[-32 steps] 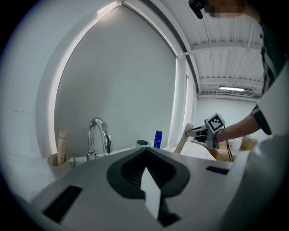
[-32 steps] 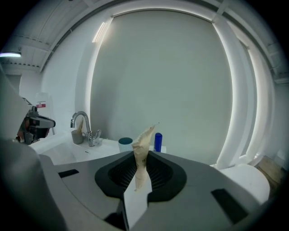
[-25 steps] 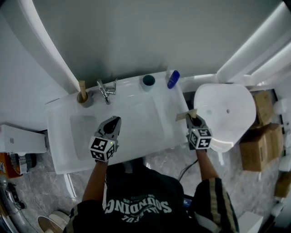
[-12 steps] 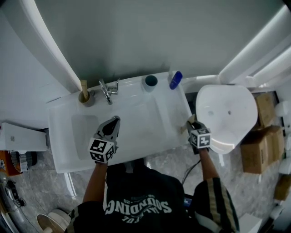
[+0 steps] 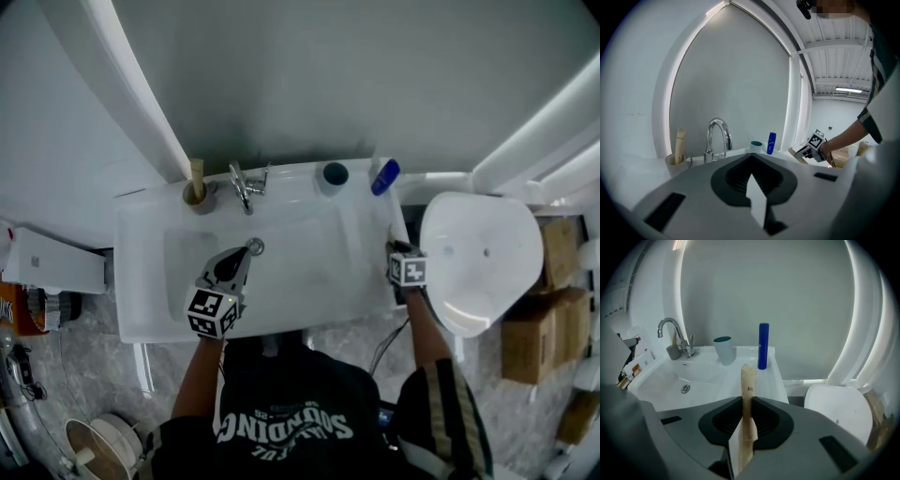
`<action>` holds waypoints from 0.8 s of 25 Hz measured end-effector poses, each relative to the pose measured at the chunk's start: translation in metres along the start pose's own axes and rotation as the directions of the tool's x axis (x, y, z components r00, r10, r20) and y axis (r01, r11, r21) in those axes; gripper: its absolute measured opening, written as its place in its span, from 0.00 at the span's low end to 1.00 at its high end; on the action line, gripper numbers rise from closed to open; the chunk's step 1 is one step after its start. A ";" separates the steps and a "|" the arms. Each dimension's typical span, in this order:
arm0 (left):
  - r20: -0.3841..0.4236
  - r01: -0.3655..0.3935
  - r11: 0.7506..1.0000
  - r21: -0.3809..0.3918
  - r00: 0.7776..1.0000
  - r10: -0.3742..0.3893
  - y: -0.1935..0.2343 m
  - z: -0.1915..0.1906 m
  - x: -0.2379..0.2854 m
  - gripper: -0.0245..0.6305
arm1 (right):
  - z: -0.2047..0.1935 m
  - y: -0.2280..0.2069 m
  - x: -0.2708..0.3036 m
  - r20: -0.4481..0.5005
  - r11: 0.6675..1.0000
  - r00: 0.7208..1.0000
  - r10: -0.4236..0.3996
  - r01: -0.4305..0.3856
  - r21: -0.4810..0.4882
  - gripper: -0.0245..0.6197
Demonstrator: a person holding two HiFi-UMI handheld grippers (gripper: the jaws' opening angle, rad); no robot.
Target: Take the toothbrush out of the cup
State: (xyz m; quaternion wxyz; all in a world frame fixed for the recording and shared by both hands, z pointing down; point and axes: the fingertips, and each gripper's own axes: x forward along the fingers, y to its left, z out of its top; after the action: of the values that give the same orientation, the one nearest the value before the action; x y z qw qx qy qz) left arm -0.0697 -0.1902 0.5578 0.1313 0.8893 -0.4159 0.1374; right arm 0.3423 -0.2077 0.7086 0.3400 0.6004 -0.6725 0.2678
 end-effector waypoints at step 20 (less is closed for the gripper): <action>0.010 -0.083 0.996 -0.011 0.996 0.083 0.021 0.000 -0.024 0.04 | -0.009 0.015 0.030 0.033 0.996 0.998 0.045 -0.047 0.070 0.21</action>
State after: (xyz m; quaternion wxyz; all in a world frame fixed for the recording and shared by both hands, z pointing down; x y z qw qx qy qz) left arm -0.1008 -0.1859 0.5515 0.1280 0.8713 -0.4540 0.1357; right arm 0.3268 -0.2175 0.7384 0.3017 0.6005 -0.6816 0.2895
